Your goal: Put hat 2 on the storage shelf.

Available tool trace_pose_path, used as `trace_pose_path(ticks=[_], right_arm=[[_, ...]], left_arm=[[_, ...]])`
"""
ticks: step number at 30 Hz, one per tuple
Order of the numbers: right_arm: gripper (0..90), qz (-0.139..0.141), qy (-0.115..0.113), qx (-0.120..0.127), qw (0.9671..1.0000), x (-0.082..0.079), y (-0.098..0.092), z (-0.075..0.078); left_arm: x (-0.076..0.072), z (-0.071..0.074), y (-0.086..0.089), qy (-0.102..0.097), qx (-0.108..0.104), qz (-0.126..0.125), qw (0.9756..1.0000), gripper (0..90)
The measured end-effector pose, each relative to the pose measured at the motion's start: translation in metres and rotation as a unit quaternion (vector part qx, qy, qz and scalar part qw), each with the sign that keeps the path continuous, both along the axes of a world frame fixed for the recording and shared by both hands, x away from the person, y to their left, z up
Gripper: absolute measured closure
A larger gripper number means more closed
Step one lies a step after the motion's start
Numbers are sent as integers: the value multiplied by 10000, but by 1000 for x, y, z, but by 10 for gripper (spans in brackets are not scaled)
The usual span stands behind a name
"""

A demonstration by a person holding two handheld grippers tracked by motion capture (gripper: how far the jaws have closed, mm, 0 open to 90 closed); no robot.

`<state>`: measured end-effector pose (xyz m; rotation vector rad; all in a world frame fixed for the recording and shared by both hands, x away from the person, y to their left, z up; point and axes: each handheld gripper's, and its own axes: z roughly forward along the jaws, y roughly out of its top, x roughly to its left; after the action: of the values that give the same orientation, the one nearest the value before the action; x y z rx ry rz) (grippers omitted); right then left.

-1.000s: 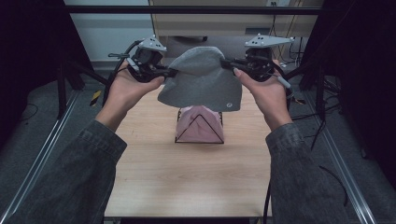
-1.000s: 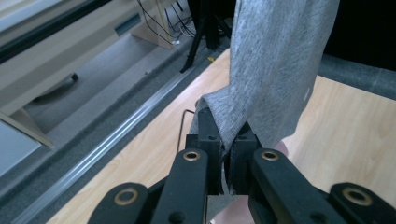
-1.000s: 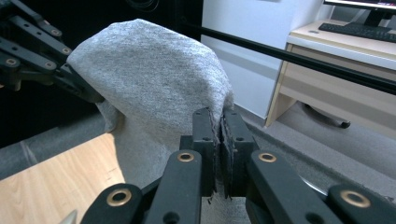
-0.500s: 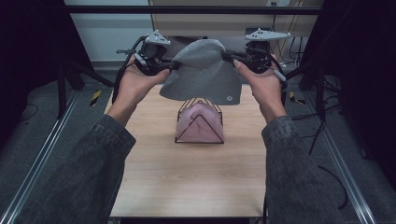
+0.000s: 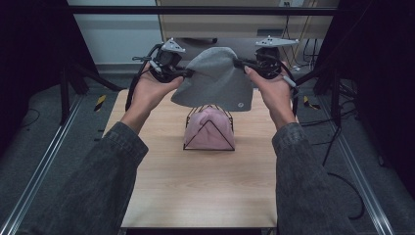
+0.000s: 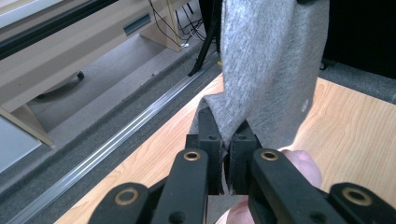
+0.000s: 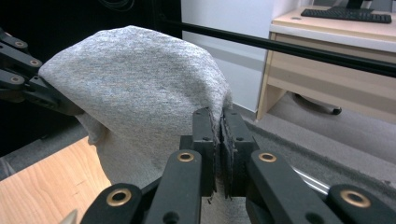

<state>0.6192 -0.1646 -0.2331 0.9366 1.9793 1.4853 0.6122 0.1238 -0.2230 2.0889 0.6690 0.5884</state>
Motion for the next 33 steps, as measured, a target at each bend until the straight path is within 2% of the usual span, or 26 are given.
trace_pose_path(ticks=[13, 28, 33], right_arm=[[858, -15, 209, -88, 9997, 10, 5, -24], [858, -20, 220, -248, 9994, 8, 8, -31], [858, -48, 223, -283, 9993, 7, 9, -38]], left_arm=[[9, -23, 3, 157, 30, 82, 9998, 869], [9, -36, 5, 224, -30, 144, 9996, 868], [10, -40, 5, 239, -22, 145, 9996, 868]])
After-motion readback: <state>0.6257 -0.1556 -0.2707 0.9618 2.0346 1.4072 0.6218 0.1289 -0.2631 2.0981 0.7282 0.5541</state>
